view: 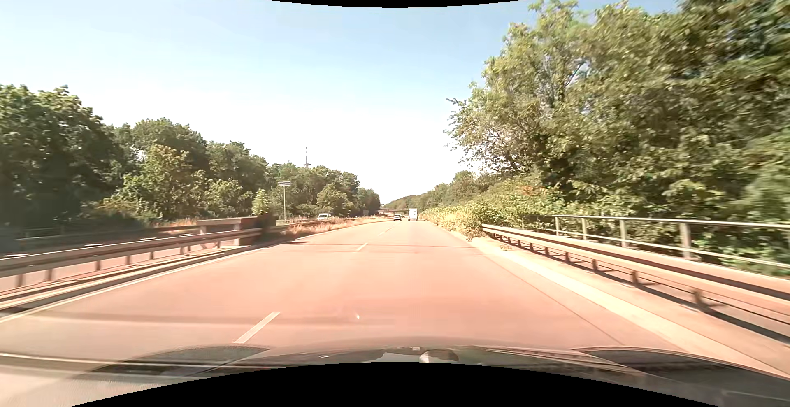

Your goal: Follow the waypoints while adhering to traffic rules and regulations

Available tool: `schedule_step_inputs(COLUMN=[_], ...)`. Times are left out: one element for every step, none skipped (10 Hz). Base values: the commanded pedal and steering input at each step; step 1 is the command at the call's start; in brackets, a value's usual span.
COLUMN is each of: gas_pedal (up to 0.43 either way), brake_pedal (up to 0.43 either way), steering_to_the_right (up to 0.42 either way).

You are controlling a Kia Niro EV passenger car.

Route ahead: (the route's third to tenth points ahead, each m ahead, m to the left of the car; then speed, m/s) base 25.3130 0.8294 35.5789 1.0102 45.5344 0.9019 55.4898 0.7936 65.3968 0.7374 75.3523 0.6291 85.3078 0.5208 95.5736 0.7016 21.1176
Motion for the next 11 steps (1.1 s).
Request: schedule_step_inputs(gas_pedal=[0.138,0.138,0.138,0.138,0.138,0.138,0.138,0.138,0.138,0.138,0.138], brake_pedal=[0.000,0.000,0.000,0.000,0.000,0.000,0.000,0.000,0.000,0.000,0.000], steering_to_the_right=[0.002,0.002,0.002,0.002,0.002,0.002,0.002,0.002,0.002,0.002,0.002])
